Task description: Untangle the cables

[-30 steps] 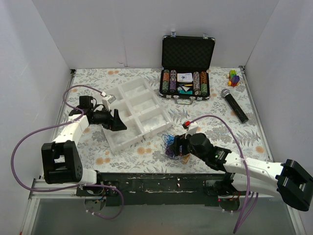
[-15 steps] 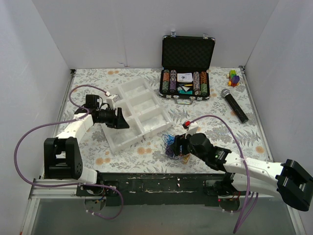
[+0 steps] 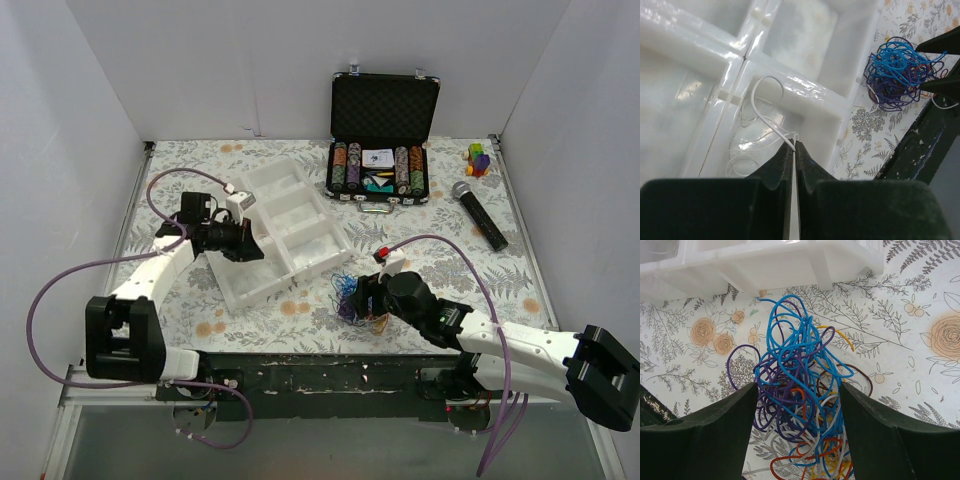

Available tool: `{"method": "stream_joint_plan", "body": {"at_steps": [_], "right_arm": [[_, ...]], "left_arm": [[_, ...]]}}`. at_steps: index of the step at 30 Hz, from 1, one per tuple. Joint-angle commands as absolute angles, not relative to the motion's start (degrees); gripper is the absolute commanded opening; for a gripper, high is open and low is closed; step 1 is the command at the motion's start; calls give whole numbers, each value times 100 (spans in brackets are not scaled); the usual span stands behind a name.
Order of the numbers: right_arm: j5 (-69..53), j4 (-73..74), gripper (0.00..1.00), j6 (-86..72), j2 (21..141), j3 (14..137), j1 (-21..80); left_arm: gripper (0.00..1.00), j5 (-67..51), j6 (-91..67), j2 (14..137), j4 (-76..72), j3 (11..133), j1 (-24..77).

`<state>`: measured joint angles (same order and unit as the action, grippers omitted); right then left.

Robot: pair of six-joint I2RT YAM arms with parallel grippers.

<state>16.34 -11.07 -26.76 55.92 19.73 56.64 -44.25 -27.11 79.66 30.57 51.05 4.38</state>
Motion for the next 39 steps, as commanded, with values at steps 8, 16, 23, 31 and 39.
{"method": "stream_joint_plan", "body": {"at_steps": [8,16,23,31,39], "right_arm": [[1643,-1380,74,-2689,5607,2127,5634],[1661,-1336,74,-2707,5476,2074,5625],[1688,-1353,74,-2821,5589,2100,5625],[1644,-1406,74,-2813,5704,2145,5625],[1731,-1310,74,-2821,5573,2109,5625]], "left_arm": [[0,-3683,-1240,6627,3243,4580,1213],[0,-2920,-1476,6451,2972,3991,1230],[0,-1670,-1460,6644,2522,3727,1301],[1,-1626,-1485,6934,2207,3709,1582],[27,-1406,-1600,7234,1907,3753,1890]]}}
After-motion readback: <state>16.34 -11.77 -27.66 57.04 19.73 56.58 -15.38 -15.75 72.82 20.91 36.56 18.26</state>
